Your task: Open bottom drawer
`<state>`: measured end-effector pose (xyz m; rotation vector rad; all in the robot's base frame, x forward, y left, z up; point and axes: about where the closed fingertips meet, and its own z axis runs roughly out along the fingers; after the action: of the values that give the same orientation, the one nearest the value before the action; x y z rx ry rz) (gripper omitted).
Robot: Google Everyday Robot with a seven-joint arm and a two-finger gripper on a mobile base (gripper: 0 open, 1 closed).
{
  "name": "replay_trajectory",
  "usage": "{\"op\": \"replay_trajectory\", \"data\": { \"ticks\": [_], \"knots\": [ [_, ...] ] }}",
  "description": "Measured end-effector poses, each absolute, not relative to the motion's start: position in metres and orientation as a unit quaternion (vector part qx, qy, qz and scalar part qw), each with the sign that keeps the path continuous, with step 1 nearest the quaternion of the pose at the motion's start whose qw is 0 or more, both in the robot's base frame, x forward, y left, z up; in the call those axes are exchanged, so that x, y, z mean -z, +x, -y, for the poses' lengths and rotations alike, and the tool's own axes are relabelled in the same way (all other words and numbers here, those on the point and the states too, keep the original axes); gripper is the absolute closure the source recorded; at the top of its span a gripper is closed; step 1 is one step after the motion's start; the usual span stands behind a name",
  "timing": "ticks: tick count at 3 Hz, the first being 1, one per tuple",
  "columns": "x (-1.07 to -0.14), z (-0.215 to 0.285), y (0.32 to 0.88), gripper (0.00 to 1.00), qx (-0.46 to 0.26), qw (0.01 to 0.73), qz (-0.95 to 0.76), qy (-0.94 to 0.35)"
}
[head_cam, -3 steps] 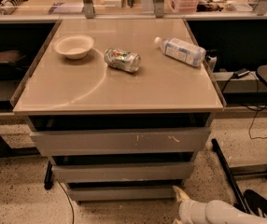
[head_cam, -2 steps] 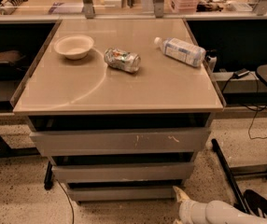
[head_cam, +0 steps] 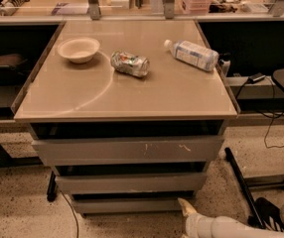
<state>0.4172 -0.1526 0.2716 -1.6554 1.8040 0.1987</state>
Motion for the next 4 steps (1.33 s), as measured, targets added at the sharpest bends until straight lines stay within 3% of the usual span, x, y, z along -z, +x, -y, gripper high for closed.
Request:
{"op": "replay_trajectory", "data": {
  "ticks": [1, 2, 4],
  "knots": [
    [-0.256, 0.156, 0.430, 0.00, -0.036, 0.349, -0.659, -0.665],
    [-0.242, 0.178, 0.477, 0.00, 0.004, 0.365, -0.636, -0.680],
    [-0.230, 0.178, 0.488, 0.00, -0.003, 0.352, -0.644, -0.679]
  ]
}}
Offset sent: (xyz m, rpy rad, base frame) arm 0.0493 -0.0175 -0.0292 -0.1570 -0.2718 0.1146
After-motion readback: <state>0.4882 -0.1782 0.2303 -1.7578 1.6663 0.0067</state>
